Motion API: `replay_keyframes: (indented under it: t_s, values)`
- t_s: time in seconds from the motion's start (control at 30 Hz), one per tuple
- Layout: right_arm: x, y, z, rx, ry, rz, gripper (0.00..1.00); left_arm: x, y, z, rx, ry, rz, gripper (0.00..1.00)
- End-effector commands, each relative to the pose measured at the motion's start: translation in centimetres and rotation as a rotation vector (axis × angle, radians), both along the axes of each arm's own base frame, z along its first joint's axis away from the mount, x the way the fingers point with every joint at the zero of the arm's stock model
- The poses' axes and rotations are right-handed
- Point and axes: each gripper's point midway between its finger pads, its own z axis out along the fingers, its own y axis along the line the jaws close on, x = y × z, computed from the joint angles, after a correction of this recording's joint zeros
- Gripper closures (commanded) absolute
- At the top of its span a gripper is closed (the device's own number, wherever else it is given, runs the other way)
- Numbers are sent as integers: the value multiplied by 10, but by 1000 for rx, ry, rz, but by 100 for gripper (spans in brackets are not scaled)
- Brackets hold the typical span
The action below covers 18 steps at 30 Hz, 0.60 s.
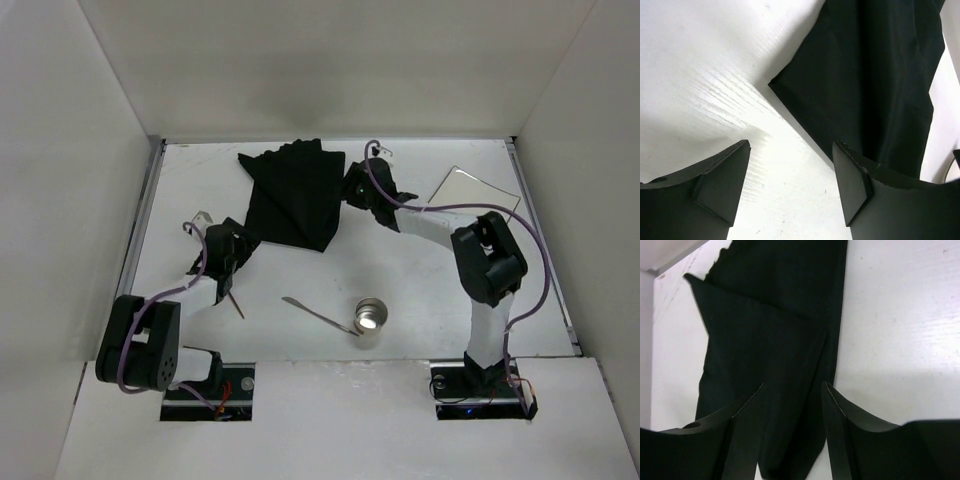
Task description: Set the dinner table for one person
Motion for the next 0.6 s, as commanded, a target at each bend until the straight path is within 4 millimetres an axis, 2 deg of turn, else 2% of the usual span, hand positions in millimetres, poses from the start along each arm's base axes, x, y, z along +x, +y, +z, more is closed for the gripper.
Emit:
replay_keyframes:
  t_s: [0.0,0.17,0.57]
  values:
    - [13,6,2,-59,44,-72,48,12,-6,7,-116,-53,28,34]
    - [25,4,-11,-152,112,-157,50,19,-10,-1,-137,-34,27,29]
    - [33,9,-34,-207,186,-176,51,25,4,-26,-90,27,121,31]
